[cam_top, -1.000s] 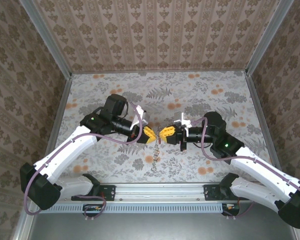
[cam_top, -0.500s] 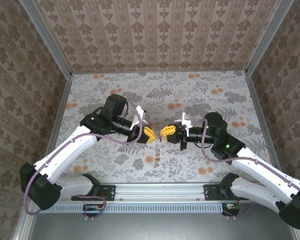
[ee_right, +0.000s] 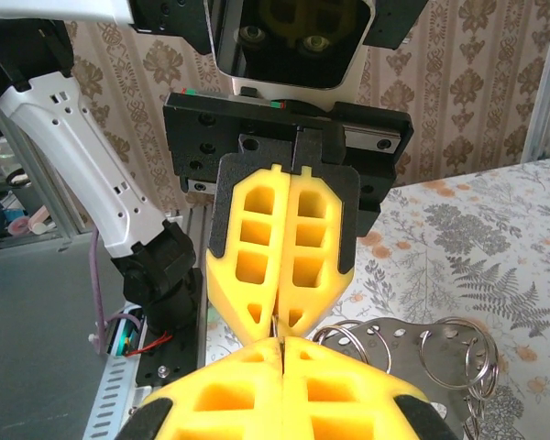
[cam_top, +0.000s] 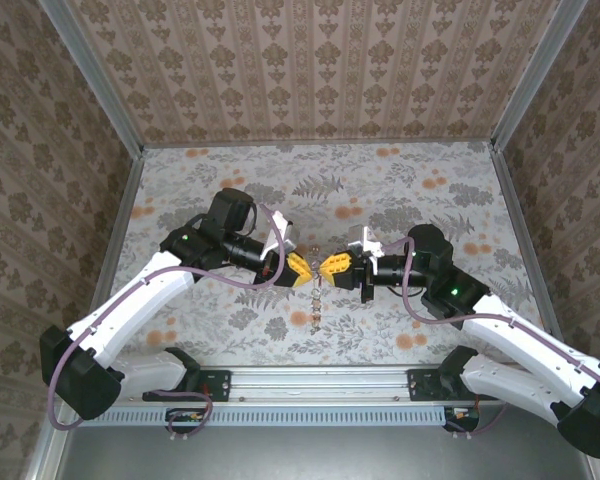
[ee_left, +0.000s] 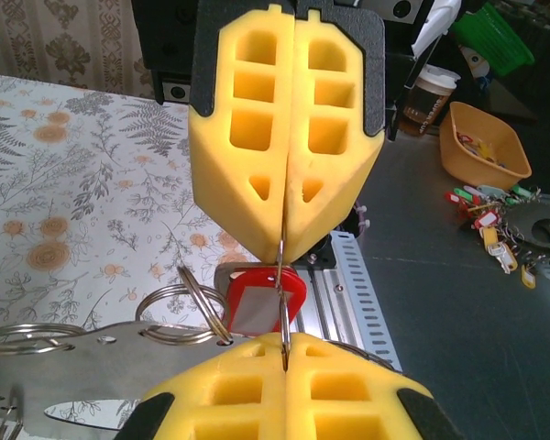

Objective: Put the keys on the keyring

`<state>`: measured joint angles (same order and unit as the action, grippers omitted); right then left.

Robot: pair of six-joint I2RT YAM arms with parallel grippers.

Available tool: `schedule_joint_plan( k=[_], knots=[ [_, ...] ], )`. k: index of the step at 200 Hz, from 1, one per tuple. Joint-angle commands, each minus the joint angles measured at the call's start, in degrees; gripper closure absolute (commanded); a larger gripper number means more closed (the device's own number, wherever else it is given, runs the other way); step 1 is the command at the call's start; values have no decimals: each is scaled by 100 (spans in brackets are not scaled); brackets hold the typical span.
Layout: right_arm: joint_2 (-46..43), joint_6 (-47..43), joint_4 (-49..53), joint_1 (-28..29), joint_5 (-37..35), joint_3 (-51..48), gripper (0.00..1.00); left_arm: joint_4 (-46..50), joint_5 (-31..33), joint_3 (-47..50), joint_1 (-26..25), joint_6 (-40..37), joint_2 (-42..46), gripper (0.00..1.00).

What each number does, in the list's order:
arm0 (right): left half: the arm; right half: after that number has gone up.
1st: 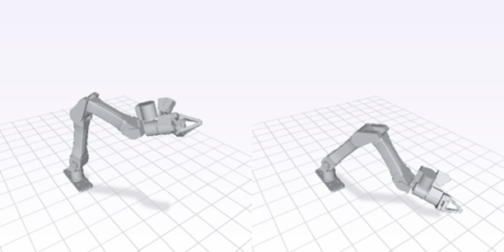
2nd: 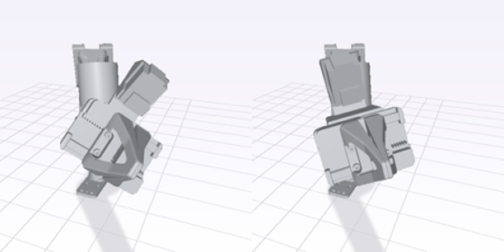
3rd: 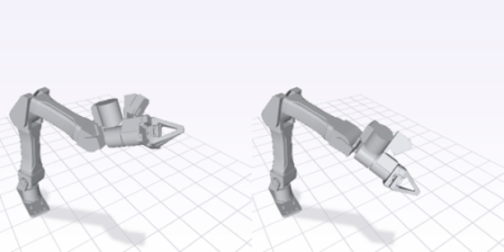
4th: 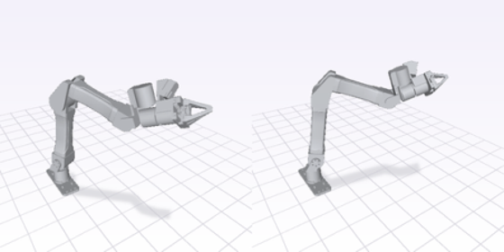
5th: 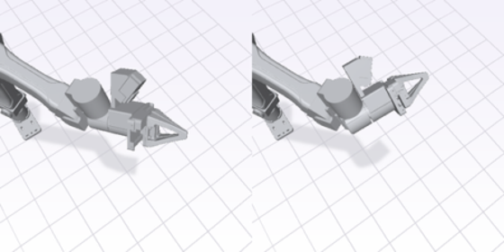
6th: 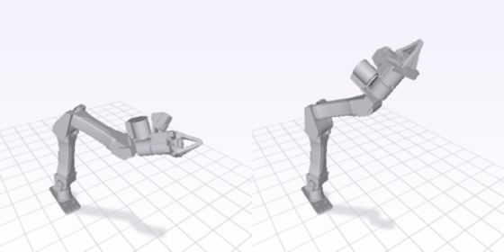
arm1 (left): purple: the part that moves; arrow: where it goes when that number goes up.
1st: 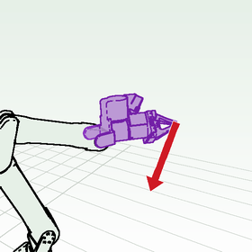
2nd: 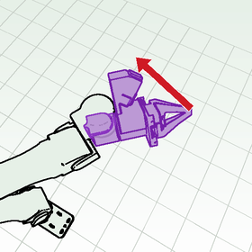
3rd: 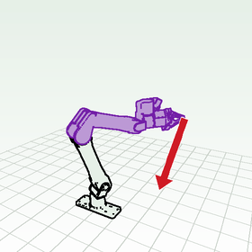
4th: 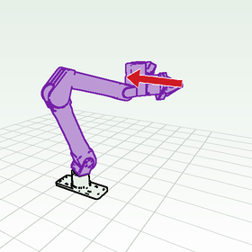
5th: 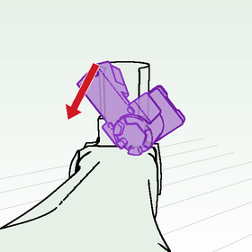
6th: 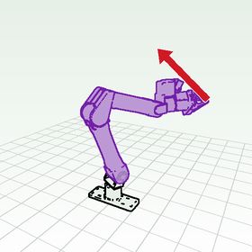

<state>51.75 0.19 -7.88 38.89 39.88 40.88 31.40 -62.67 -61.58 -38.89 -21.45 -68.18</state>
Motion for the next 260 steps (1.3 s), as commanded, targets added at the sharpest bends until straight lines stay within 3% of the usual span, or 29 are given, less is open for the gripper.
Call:
schedule_joint_plan(
  k=[1, 260],
  knots=[
    [-133, 27, 71, 19, 50, 183, 100, 160, -26, -133, -17, -210, 68, 100],
    [-31, 88, 163, 68, 213, 264, 100, 234, 255, -166, -64, -271, 121, 100]
  ],
)
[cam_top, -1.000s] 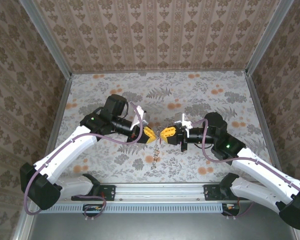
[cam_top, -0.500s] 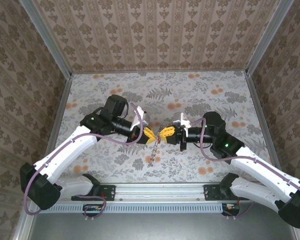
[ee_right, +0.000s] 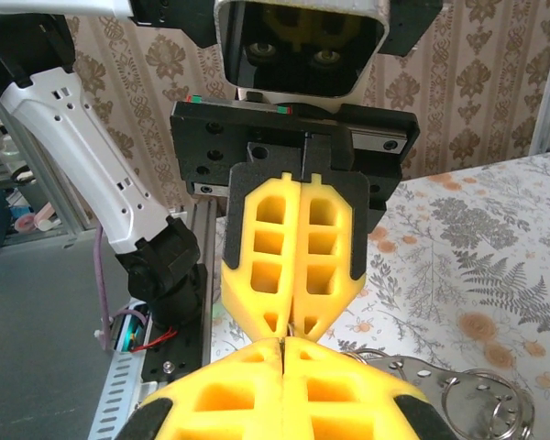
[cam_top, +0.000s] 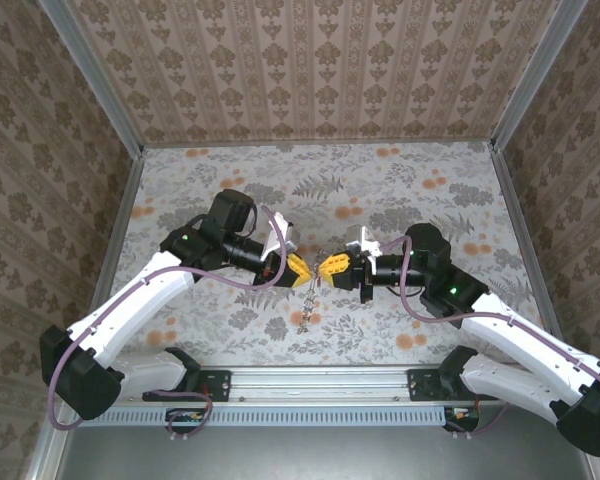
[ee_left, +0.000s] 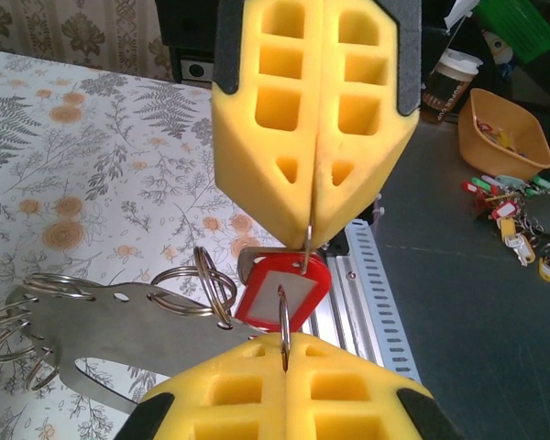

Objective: Put the keys on the keyring

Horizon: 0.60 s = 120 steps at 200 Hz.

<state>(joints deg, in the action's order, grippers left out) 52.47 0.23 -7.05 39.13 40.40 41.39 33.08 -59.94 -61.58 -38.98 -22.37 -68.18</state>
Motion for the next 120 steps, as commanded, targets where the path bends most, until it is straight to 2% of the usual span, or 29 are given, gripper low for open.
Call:
schedule_joint_plan(
  k=[1, 120],
  knots=[
    [-104, 83, 76, 47, 165, 217, 100, 66, -13, -163, -52, -179, 121, 100],
    [139, -27, 325, 129, -321, 326, 100, 54, 44, -152, -90, -180, 177, 100]
  ],
)
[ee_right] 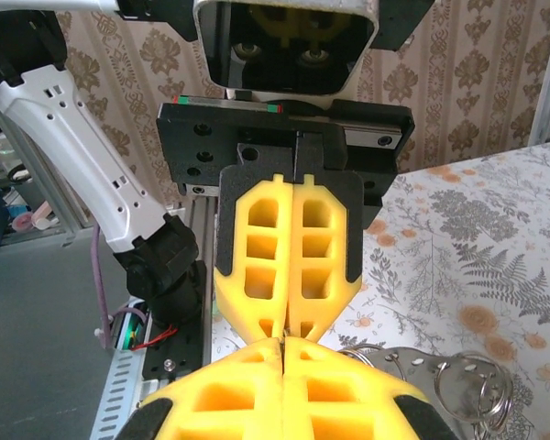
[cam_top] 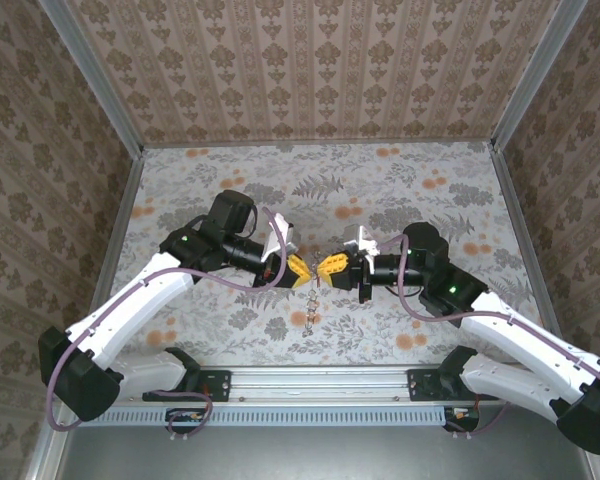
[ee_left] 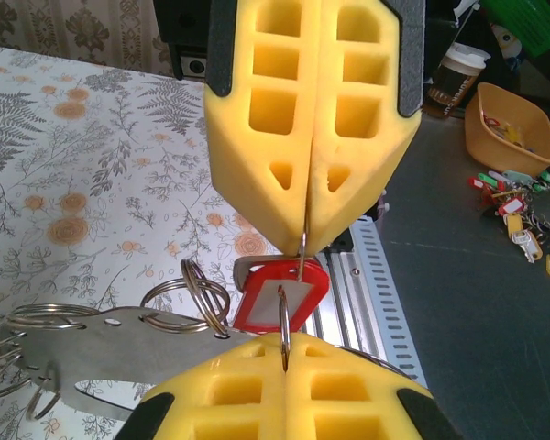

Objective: Put the keys on the keyring

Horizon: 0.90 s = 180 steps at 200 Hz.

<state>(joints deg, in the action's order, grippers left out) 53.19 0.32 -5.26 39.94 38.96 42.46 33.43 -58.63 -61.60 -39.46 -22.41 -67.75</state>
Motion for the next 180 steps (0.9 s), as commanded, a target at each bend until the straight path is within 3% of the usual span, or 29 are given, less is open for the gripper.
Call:
schedule_joint_plan(
  k=[1, 82, 180],
  knots=[
    [68, -38, 147, 49, -177, 223, 100, 21, -87, -150, -43, -171, 136, 100],
    [-17, -58, 46, 66, -459, 123, 100, 37, -59, -155, -57, -193, 139, 100],
    [-27, -5, -34, 67, -63, 104, 100, 41, -21, -152, -55, -193, 148, 100]
  ],
)
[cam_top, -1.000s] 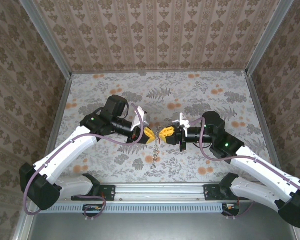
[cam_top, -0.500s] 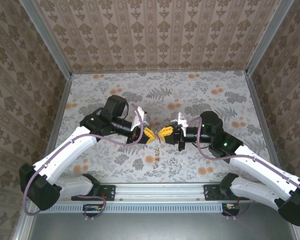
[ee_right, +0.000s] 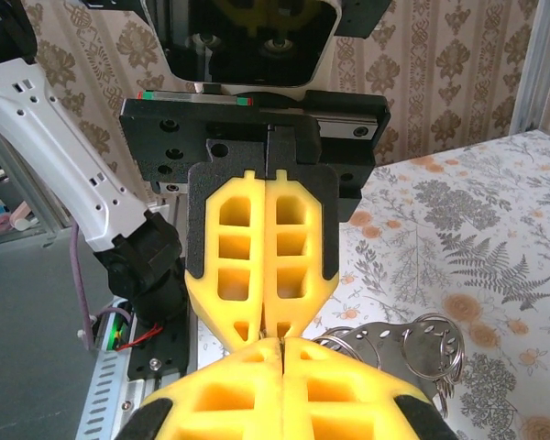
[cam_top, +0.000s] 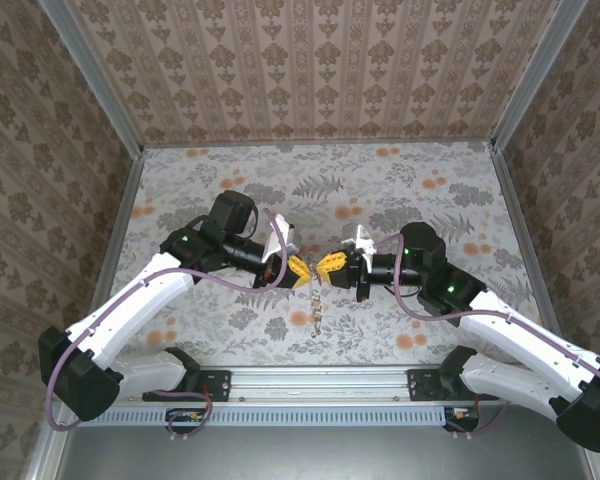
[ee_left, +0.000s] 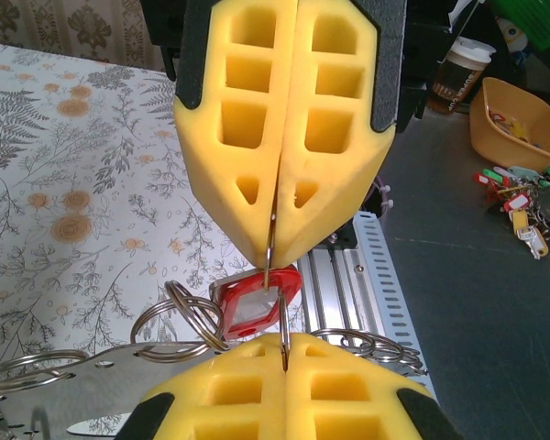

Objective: Put the keys on the keyring

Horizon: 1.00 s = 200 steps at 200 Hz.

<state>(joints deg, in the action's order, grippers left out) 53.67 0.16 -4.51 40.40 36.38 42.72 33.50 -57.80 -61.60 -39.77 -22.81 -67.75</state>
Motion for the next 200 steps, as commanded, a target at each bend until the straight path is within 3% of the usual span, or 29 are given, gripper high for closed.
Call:
schedule_joint_plan(
  k=[1, 200],
  knots=[
    [-71, 10, -105, 25, 199, 83, 100, 30, -102, -156, -23, -154, 148, 100],
    [-213, -15, -43, 27, 449, 70, 100, 26, -56, -133, 13, -145, 104, 100]
  ],
)
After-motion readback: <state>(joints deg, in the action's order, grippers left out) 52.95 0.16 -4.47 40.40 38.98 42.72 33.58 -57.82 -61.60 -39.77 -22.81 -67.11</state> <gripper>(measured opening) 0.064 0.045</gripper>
